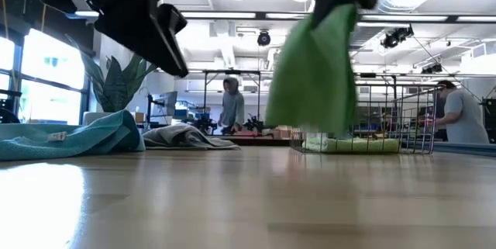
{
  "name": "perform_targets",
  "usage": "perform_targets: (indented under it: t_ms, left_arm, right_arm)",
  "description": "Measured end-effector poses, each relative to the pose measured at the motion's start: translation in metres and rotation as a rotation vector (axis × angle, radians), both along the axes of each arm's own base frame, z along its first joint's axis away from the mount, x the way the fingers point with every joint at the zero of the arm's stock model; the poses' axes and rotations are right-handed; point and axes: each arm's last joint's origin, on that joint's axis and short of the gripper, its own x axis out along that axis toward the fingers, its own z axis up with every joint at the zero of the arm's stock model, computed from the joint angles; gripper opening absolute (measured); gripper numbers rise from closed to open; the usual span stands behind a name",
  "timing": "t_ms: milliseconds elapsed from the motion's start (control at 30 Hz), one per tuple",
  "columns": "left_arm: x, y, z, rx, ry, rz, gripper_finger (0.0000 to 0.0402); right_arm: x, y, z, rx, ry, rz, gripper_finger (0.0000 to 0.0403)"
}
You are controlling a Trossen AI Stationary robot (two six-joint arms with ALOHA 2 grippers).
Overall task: Fold microfiber towels
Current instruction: Put the folded green microfiber towel into the wire basket
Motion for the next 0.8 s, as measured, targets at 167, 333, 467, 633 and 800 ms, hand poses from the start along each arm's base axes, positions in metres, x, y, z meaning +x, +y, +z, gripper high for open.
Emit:
perform_targets:
  t_ms: [167,333,467,633,800]
  left_arm:
    - [-0.002,0.001,0.000,0.044,0.011,0.024,0.0099]
    - [-0.002,0.004,-0.001,0.068,0.013,0.039,0.0099]
    - [-0.002,0.005,0.000,0.088,0.012,0.037,0.0099]
    - [-0.002,0.005,-0.001,0.110,0.014,0.043,0.0099]
    - [-0.002,0.006,-0.001,0.119,0.017,0.048,0.0099]
  right_arm:
    - [0.003,-0.036,0.044,-0.071,-0.113,-0.008,0.0000]
    - [-0.001,-0.071,0.065,-0.132,-0.168,-0.048,0.0000]
    - [-0.005,-0.099,0.054,-0.148,-0.119,-0.115,0.0000]
    - [-0.015,-0.130,0.010,-0.114,0.048,-0.200,0.0000]
    - [-0.030,-0.147,-0.022,-0.083,0.175,-0.274,0.0000]
